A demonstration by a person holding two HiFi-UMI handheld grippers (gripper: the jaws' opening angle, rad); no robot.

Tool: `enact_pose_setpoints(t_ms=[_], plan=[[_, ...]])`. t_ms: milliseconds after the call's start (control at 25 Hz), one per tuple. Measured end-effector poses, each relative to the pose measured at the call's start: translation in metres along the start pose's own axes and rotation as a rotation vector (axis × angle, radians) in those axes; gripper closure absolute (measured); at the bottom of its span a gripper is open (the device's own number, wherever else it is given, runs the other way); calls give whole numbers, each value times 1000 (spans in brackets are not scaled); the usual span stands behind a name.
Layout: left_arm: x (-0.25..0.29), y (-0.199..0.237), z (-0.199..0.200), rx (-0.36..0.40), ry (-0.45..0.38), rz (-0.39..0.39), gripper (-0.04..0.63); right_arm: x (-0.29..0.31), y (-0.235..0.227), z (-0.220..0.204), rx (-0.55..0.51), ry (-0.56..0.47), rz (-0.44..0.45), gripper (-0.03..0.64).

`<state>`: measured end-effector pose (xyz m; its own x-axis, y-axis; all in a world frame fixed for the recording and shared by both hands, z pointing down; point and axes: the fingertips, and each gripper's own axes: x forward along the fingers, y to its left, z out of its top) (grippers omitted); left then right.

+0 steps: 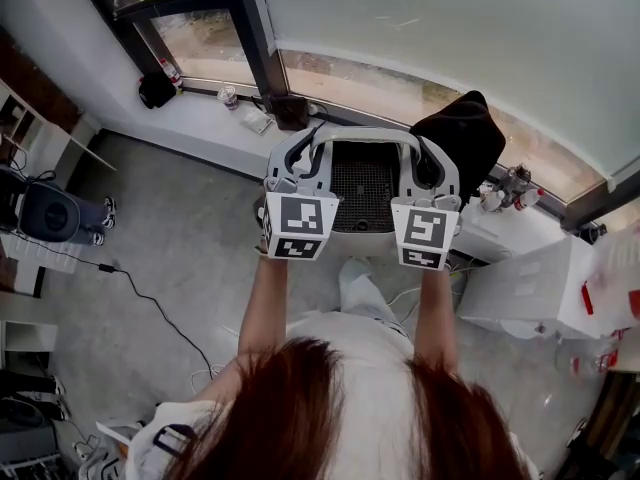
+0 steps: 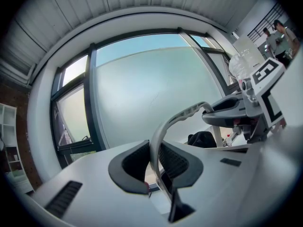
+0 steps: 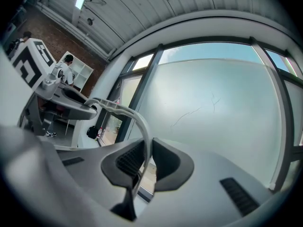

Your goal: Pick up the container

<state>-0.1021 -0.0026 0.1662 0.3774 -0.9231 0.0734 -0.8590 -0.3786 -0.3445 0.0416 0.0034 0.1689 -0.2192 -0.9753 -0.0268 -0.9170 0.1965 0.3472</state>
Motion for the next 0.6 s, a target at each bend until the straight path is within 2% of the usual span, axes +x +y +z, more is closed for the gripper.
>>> enact_pose_setpoints(t_ms=[600], plan=[[-56,4,31,31,-33,-7,525,-43,13,40,-3,-55,5,557]])
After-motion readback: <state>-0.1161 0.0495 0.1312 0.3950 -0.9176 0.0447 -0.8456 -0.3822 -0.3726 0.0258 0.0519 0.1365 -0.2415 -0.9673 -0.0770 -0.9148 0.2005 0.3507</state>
